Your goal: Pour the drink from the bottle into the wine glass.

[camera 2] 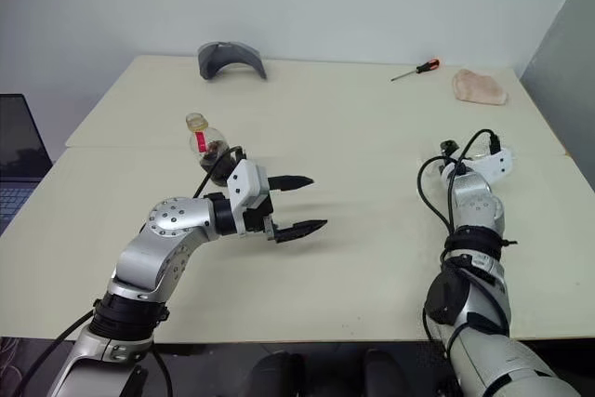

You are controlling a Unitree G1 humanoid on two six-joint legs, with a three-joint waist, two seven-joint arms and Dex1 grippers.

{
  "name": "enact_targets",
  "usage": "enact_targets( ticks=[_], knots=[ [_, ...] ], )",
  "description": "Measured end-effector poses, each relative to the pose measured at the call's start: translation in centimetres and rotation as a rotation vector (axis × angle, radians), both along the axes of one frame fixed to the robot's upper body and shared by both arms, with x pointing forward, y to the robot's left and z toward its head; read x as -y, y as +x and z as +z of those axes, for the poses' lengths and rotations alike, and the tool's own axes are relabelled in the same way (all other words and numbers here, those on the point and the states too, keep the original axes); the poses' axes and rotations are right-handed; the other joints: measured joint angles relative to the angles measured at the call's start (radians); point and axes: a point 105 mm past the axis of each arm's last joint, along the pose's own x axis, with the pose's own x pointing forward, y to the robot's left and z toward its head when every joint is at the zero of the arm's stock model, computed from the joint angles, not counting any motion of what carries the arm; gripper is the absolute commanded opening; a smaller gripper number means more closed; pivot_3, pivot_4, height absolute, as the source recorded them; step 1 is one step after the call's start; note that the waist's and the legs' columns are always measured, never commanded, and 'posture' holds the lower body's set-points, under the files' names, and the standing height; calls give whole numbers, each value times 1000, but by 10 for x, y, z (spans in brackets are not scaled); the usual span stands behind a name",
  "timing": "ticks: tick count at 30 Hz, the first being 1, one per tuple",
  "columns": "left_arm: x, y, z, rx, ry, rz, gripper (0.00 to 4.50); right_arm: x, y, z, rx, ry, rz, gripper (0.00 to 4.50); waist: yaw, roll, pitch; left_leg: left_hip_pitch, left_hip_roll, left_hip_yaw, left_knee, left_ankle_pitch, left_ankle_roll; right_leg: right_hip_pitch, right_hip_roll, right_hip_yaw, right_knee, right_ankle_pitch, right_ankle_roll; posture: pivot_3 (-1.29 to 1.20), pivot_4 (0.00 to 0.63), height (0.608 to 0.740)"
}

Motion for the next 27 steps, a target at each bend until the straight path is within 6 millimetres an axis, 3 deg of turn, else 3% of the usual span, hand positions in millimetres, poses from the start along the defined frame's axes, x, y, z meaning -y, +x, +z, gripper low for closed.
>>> enact_targets(
  ticks=[2, 5, 12, 16, 20, 22, 25, 27],
  knots=[
    [0, 0, 0, 0, 1, 1, 4478, 0, 4, 0, 8, 18, -14, 4500, 0, 0, 0, 0, 0, 0, 0, 0, 0, 0, 0, 0, 0, 0, 0, 0, 150, 740],
    [0, 0, 0, 1, 3, 2, 4500, -2, 7, -1, 11, 42, -29, 3905, 0, 0, 0, 0, 0, 0, 0, 0, 0, 0, 0, 0, 0, 0, 0, 0, 150, 740],
    [-1, 1, 0, 3, 3, 9, 4500, -8, 8, -9, 1, 84, -38, 1439, 0, 0, 0, 0, 0, 0, 0, 0, 0, 0, 0, 0, 0, 0, 0, 0, 150, 740],
    [-1, 2, 0, 5, 3, 18, 4500, -8, 9, -2, 43, 103, -35, 173, 0, 1, 0, 0, 0, 0, 0, 0, 0, 0, 0, 0, 0, 0, 0, 0, 150, 740],
    [-2, 2, -2, -6, 1, 31, 4500, -14, 8, 2, 75, 53, 37, 136, 2, 2, 2, -1, 0, 0, 0, 0, 0, 0, -1, 0, -1, 0, 0, 0, 150, 740],
    [-5, 4, -2, -12, -9, 57, 4500, -27, 5, 9, 113, -49, 140, 136, 2, 3, 2, -1, 1, 0, 0, 0, 0, 0, -1, 0, -1, 0, 0, 0, 150, 740],
    [-10, 6, -5, -22, -20, 96, 4500, -53, -5, 22, 179, -311, 320, 136, -2, 4, 3, -2, 1, 0, -2, 0, 0, -2, 0, 0, -1, 0, 0, 0, 150, 740],
    [-14, 6, -8, -34, -26, 125, 4500, -71, -18, 28, 234, -585, 429, 136, -2, 5, 3, -2, 1, -1, -3, 0, 0, -2, 0, -1, -2, 0, 0, 0, 150, 740]
  ],
)
